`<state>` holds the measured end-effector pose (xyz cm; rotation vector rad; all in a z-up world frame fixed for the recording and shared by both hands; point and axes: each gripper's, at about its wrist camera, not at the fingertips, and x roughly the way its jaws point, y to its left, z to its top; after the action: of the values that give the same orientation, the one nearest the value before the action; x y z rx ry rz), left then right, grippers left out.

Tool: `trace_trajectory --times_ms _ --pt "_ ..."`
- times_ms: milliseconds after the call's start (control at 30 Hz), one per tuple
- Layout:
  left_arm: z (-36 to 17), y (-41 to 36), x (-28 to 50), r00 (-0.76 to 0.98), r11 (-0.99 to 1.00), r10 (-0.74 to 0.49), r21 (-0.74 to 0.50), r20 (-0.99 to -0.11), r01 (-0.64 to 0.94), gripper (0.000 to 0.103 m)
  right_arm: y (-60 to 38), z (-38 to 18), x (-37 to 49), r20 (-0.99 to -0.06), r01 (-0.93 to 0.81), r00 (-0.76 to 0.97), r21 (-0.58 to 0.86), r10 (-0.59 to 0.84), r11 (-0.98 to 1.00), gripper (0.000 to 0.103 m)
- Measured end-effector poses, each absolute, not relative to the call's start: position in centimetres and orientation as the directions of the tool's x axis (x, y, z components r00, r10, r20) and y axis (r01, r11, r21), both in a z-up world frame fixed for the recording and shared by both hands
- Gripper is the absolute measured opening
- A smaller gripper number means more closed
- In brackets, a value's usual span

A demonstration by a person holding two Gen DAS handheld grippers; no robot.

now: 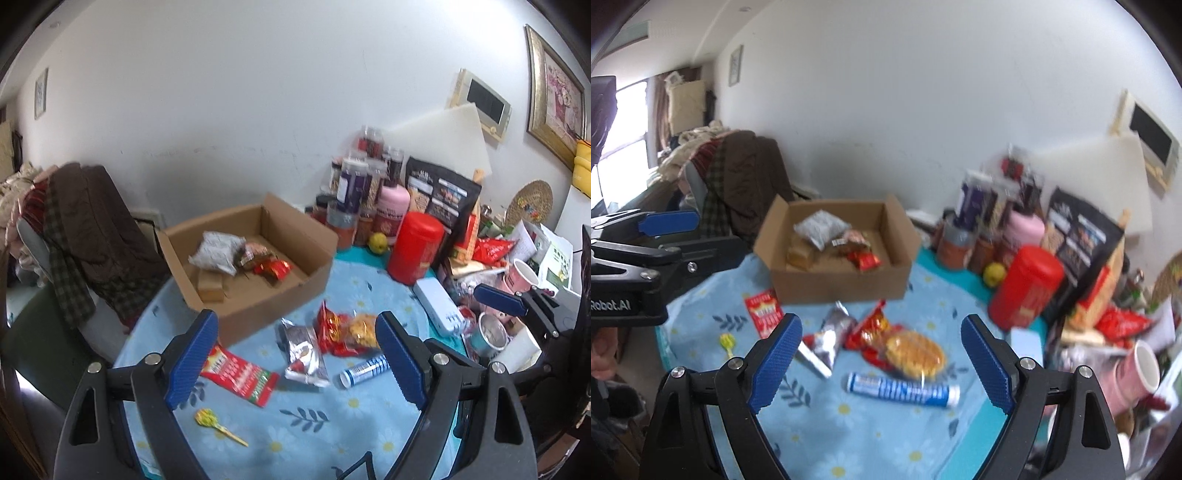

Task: Organize snacks
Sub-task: 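Withdraw both grippers from the box back over the table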

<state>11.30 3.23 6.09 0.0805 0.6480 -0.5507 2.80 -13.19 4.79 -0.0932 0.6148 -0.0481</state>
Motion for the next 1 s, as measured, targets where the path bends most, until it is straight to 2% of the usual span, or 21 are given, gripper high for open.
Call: trace_trajectory --times_ms 600,1000 --pt "-3.8 0.9 13.5 0.511 0.841 -0.457 -0.167 -0.729 0.514 0.088 -16.5 -5.1 3.8 -0.729 0.128 0.680 0.008 -0.082 0.992 0.089" --pt "-6.9 -1.4 17.0 0.475 0.842 -0.433 -0.156 -0.766 0.517 0.088 -20.3 -8.7 7.2 -0.795 0.208 0.606 0.113 -0.037 0.972 0.089"
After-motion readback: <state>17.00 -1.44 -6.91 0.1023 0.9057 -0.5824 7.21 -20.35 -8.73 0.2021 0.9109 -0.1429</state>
